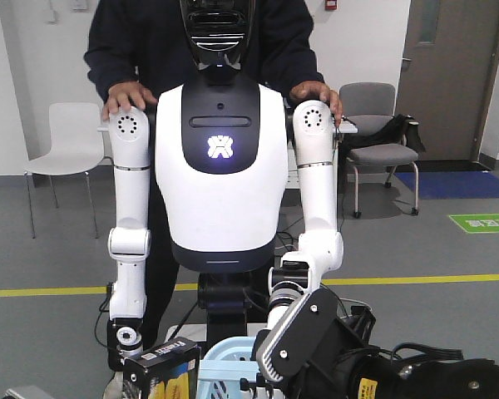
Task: Pick snacks and fruit into basket
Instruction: 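Move the left gripper holding the box over the light-blue basket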
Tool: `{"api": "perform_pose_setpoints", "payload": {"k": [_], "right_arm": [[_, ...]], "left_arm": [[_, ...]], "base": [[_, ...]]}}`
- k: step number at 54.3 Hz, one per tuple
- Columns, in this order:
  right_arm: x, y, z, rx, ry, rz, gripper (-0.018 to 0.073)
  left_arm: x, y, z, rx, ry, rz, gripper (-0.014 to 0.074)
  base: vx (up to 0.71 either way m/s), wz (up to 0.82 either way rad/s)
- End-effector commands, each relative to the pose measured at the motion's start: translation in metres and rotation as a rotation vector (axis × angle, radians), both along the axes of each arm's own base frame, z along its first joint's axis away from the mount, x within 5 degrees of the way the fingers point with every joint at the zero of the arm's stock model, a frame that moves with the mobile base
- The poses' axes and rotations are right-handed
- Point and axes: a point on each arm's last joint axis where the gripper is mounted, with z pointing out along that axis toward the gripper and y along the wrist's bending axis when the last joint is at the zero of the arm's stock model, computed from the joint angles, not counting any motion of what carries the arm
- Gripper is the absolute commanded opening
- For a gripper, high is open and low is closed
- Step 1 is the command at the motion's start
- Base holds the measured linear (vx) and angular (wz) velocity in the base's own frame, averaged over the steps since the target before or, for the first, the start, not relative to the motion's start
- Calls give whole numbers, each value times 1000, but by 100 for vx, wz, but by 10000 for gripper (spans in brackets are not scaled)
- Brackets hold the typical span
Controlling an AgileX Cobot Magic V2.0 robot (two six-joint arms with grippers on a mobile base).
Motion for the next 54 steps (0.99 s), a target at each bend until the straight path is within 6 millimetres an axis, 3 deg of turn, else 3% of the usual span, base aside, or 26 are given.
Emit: {"api": "perform_pose_setpoints", "payload": {"k": [1, 19, 40, 54], "right_arm": [[-1, -3, 22, -7, -94, -2, -13], [-1, -3, 22, -5, -93, -2, -13], [-1, -3, 22, -5, -93, -3, -13], [-1, -4, 23, -6, -94, -5, -13]], "left_arm": [[0, -5, 37, -160, -282, -6, 3], [7, -23, 49, -207, -318, -56, 3], [9, -24, 53, -210, -332, -59, 3], [24, -32, 63, -191, -342, -77, 3]], "base": [[0, 0], [0, 0], [0, 0], [0, 0]]}}
